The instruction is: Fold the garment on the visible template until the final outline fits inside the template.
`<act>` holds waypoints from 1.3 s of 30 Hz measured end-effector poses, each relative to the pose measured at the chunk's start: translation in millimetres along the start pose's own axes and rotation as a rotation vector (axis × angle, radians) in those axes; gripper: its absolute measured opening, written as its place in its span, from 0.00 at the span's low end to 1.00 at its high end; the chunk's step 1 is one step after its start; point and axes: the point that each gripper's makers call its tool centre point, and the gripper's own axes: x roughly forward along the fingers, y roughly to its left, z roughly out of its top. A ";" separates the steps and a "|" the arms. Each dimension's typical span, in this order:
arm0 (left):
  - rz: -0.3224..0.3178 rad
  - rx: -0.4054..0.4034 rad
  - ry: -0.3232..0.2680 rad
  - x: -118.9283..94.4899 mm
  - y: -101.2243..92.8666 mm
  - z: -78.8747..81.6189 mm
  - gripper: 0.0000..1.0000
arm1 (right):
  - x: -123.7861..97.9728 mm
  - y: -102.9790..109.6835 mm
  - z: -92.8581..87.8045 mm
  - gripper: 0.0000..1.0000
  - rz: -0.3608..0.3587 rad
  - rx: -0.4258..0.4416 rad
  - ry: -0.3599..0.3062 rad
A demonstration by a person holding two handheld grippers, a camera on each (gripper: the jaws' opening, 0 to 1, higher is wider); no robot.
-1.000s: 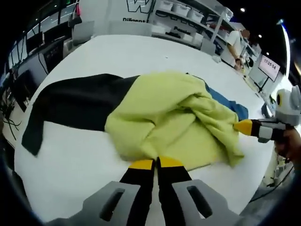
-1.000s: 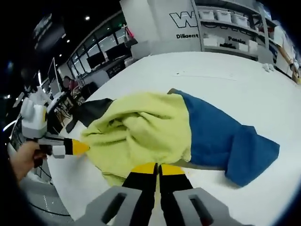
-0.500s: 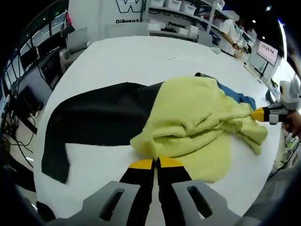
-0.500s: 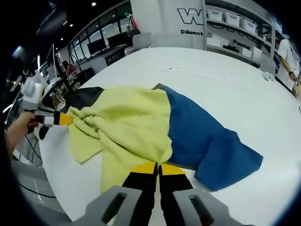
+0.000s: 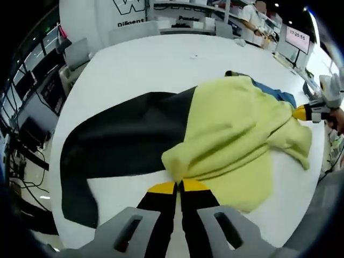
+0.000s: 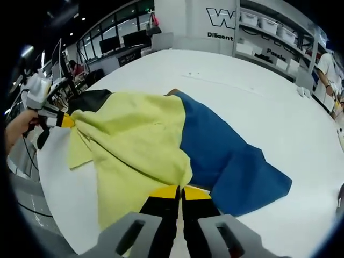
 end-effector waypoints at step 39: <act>-0.161 0.053 -0.085 -25.3 -141.7 -30.7 0.38 | -47.2 81.3 -72.4 0.48 0.114 0.071 0.076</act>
